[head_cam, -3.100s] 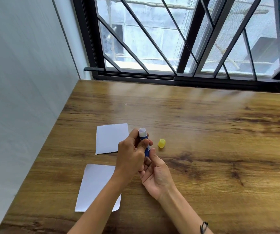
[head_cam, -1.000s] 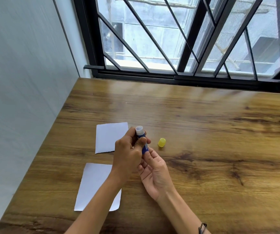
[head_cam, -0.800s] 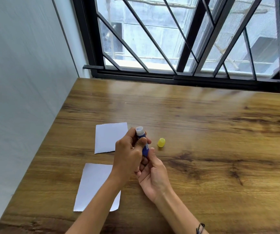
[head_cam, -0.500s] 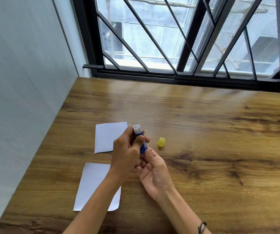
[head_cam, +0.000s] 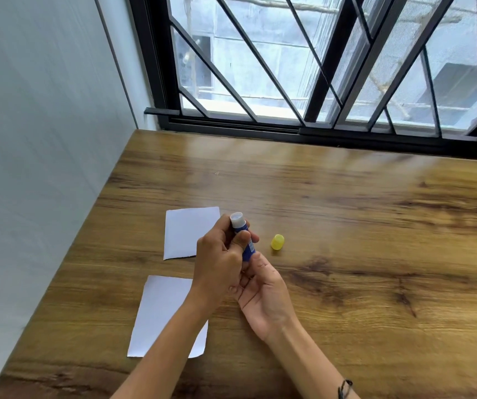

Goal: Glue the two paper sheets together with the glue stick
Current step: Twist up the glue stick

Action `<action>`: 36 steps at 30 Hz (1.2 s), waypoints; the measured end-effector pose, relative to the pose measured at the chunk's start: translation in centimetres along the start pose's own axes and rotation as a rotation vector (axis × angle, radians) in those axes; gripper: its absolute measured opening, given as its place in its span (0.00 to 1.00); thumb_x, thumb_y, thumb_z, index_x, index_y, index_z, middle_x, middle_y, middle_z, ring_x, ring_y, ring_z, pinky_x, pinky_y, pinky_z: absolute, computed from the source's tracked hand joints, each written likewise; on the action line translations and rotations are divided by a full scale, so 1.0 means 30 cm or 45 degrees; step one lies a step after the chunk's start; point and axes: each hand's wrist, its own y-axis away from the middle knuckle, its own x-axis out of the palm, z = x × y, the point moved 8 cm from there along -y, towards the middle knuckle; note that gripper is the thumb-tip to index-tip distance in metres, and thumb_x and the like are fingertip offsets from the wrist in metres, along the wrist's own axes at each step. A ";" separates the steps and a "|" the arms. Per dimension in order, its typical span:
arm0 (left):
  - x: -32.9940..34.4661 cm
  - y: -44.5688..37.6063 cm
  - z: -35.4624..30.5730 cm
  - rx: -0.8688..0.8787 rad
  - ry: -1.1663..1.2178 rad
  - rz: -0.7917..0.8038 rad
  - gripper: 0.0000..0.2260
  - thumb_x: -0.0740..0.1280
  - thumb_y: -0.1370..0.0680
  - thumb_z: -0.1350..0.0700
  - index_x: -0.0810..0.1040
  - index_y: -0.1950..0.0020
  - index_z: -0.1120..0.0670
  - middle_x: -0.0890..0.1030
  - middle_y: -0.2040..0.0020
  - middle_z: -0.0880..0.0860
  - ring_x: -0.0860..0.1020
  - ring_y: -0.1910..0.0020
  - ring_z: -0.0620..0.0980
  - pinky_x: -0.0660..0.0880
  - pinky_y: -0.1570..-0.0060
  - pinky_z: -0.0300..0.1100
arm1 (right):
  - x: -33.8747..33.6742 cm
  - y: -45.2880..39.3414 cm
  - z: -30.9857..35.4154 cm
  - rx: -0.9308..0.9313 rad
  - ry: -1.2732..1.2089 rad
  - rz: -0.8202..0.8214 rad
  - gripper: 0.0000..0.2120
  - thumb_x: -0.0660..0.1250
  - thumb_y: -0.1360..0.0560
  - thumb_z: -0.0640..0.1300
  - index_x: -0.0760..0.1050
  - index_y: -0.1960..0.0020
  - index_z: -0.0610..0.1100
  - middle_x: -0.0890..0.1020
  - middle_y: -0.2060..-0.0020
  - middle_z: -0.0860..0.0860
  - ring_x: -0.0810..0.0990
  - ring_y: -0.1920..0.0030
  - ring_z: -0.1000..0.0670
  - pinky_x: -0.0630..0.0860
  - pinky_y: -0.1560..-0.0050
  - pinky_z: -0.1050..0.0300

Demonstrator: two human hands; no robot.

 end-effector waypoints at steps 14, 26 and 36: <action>0.000 0.009 -0.018 0.062 -0.043 0.002 0.10 0.63 0.24 0.63 0.74 0.57 0.48 0.82 0.62 0.46 0.82 0.59 0.46 0.80 0.53 0.48 | -0.015 -0.008 0.006 -0.007 -0.062 0.009 0.12 0.70 0.33 0.49 0.78 0.54 0.42 0.79 0.70 0.49 0.76 0.71 0.53 0.75 0.67 0.59; 0.000 0.008 -0.006 0.016 -0.004 0.015 0.10 0.63 0.24 0.63 0.74 0.57 0.47 0.82 0.61 0.48 0.82 0.58 0.49 0.80 0.52 0.51 | -0.019 -0.012 0.024 -0.080 -0.072 0.069 0.25 0.78 0.40 0.44 0.76 0.45 0.39 0.83 0.59 0.45 0.79 0.65 0.52 0.79 0.64 0.61; 0.001 0.009 -0.002 0.022 -0.024 0.018 0.10 0.63 0.24 0.62 0.73 0.57 0.46 0.82 0.61 0.47 0.82 0.56 0.49 0.80 0.51 0.52 | -0.026 -0.013 0.008 -0.012 -0.018 0.001 0.14 0.67 0.31 0.49 0.80 0.53 0.40 0.81 0.64 0.45 0.78 0.67 0.51 0.78 0.64 0.57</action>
